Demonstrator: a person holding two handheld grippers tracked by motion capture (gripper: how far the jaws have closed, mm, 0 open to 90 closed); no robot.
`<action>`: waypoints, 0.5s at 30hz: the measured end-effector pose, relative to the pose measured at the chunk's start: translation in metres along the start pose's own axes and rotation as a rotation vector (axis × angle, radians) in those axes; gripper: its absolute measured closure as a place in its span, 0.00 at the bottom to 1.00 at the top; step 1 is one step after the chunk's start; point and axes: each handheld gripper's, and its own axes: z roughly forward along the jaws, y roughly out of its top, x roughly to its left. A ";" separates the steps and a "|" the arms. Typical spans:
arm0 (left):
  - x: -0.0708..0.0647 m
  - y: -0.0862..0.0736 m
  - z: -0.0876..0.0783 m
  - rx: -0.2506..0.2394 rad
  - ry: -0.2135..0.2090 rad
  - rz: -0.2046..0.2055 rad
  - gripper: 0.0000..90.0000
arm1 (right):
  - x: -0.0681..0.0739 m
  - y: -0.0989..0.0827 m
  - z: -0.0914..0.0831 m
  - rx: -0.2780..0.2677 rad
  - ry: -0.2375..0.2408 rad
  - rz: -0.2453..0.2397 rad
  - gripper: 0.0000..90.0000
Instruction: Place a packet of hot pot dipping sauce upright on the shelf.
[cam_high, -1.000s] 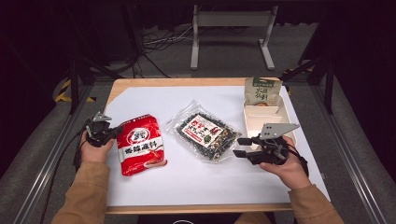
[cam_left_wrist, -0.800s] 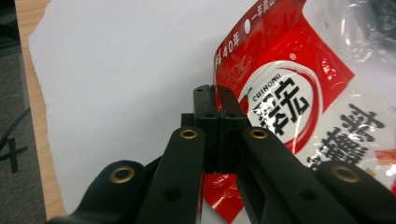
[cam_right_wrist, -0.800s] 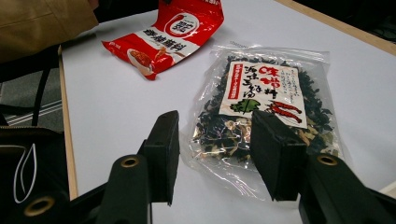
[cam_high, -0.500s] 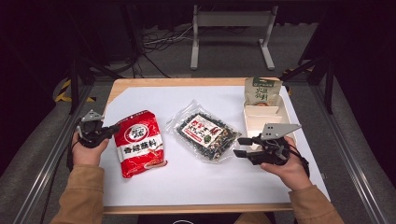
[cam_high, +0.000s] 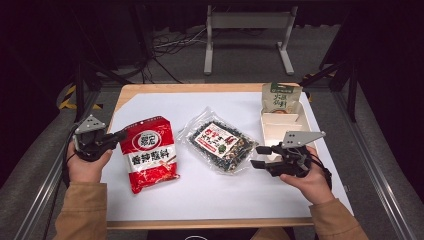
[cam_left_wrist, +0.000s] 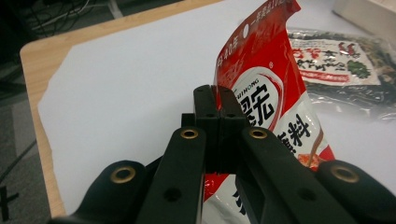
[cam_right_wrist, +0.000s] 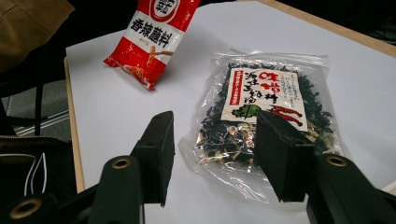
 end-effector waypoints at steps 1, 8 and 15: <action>-0.002 0.002 -0.003 -0.008 -0.007 0.011 1.00 | 0.000 0.000 -0.001 -0.004 0.000 0.003 0.53; -0.018 0.014 -0.019 -0.042 -0.072 0.090 1.00 | -0.002 0.000 -0.006 -0.034 0.005 0.014 0.53; -0.044 0.027 -0.035 -0.060 -0.163 0.210 1.00 | -0.005 -0.001 -0.008 -0.038 0.003 0.019 0.53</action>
